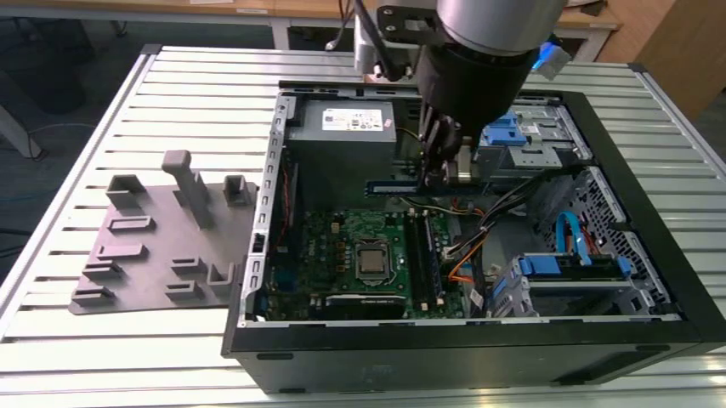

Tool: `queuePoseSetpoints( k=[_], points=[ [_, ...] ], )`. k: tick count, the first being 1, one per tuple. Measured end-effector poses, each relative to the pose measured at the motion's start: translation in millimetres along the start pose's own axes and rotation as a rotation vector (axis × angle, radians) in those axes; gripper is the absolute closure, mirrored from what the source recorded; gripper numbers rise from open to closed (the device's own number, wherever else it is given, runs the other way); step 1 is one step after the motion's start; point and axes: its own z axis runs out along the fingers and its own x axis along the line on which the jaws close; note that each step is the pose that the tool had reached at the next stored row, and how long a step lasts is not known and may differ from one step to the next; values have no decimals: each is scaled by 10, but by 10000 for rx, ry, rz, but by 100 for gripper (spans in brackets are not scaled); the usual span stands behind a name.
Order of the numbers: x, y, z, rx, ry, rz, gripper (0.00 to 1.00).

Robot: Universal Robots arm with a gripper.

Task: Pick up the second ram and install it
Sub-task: 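Pick up the second ram and move it above second insertion slot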

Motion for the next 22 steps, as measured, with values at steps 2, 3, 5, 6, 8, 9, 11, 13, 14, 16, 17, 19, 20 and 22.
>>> queuePoseSetpoints(
  k=[2,3,5,6,8,9,11,13,14,16,17,19,20,22],
  points=[
    [2,38,57,1,2,10,89],
    [3,41,74,1,4,10,89],
    [4,40,111,1,2,8,89],
    [5,39,131,1,1,8,89],
    [7,38,166,1,2,9,89],
    [8,37,184,1,2,10,89],
    [10,36,220,1,2,10,89],
    [12,34,257,1,2,9,89],
    [12,33,275,1,2,9,89],
    [14,31,311,1,1,10,89],
    [15,30,329,1,2,9,89],
    [17,28,367,2,0,10,89],
    [18,27,384,1,2,9,89],
    [19,25,420,0,3,10,89]
  ],
)
